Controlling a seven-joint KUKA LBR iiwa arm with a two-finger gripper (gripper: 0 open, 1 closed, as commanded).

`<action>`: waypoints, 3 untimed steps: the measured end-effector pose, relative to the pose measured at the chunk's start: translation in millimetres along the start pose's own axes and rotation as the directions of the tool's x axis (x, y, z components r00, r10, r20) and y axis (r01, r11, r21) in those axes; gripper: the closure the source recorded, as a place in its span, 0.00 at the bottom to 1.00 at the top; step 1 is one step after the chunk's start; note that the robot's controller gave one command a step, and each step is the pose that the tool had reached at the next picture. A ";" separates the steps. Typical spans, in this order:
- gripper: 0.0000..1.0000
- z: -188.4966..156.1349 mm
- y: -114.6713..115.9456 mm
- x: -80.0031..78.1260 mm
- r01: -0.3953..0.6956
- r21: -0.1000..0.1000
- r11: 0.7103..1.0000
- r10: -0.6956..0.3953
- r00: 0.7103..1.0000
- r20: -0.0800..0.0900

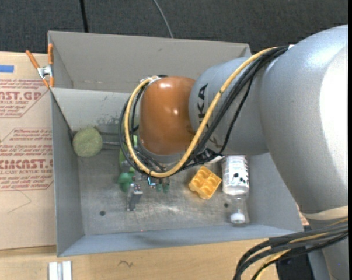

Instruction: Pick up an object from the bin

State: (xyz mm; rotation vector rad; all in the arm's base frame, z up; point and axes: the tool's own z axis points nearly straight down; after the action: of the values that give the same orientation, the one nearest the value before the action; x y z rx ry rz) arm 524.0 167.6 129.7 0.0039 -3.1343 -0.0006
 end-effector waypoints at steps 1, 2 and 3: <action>0.00 -4.3 -0.8 -2.1 -0.002 -0.001 1.000 0.002 1.000 0.007; 0.00 21.1 -18.6 -31.8 0.108 -0.003 0.994 -0.107 0.994 0.016; 0.00 27.1 -34.1 -54.2 0.255 0.002 0.967 -0.255 0.967 0.005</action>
Offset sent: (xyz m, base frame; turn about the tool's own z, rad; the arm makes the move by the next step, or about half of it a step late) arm 0.0628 -0.0499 -0.0597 -0.2083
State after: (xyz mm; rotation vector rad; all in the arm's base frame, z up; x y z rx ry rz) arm 578.1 133.6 102.1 0.4079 -3.1131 0.0005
